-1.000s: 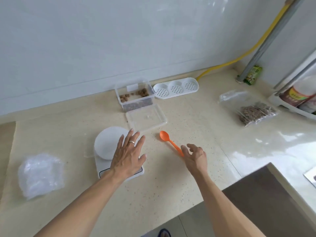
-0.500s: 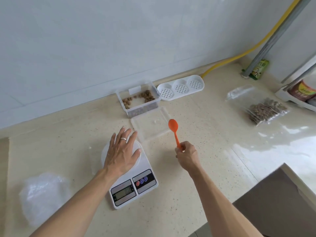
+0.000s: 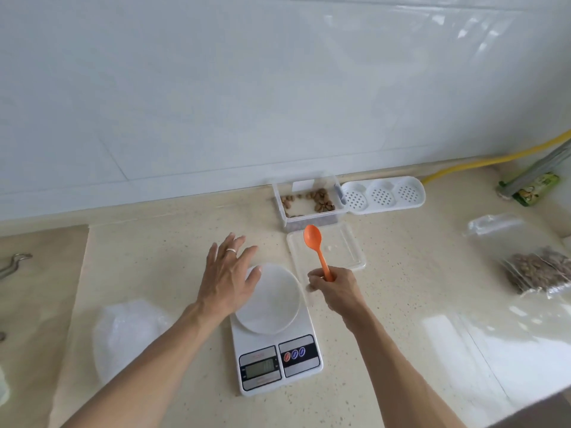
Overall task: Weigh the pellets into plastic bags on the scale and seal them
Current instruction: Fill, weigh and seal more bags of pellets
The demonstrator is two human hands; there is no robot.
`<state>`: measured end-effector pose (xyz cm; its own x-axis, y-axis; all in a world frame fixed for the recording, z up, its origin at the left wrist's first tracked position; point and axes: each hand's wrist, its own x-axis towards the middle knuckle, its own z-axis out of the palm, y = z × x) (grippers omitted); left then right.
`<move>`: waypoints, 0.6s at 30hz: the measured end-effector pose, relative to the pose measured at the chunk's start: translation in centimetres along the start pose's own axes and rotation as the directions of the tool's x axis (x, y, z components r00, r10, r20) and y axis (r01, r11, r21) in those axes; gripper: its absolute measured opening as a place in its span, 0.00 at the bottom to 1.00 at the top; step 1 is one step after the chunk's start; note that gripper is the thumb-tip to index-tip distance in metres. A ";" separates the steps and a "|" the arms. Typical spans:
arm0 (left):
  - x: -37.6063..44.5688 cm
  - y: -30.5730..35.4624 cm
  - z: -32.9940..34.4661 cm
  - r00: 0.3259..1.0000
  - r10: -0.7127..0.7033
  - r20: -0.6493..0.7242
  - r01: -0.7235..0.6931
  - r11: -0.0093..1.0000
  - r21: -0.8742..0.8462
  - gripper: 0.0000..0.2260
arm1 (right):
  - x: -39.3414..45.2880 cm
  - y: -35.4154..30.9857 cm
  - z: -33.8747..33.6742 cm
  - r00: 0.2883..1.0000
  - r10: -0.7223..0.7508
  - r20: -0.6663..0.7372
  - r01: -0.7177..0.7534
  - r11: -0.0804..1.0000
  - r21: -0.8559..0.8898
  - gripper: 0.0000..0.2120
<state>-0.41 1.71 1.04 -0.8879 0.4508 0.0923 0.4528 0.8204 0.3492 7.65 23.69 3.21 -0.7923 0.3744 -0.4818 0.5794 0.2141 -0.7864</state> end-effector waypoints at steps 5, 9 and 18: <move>2.6 3.1 -2.5 0.993 0.019 0.116 0.018 0.951 -0.309 0.14 | -0.7 -4.0 -1.0 0.976 -0.167 0.140 0.164 0.986 0.030 0.05; 4.2 4.6 -4.9 0.959 -0.058 0.277 0.220 0.770 -0.599 0.12 | -1.3 -5.8 -2.2 0.960 -0.226 0.165 0.227 0.974 0.012 0.06; 4.8 7.6 -7.1 0.958 -0.009 0.286 0.223 0.652 -0.725 0.12 | -2.1 -7.8 -4.4 0.900 -0.249 0.357 0.252 0.967 0.039 0.05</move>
<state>-1.78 7.57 10.73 -0.8314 0.5251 -0.1817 0.0384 0.3805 0.9240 5.65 25.19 12.05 -0.9258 -0.0387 -0.3761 0.3532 0.2661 -0.8969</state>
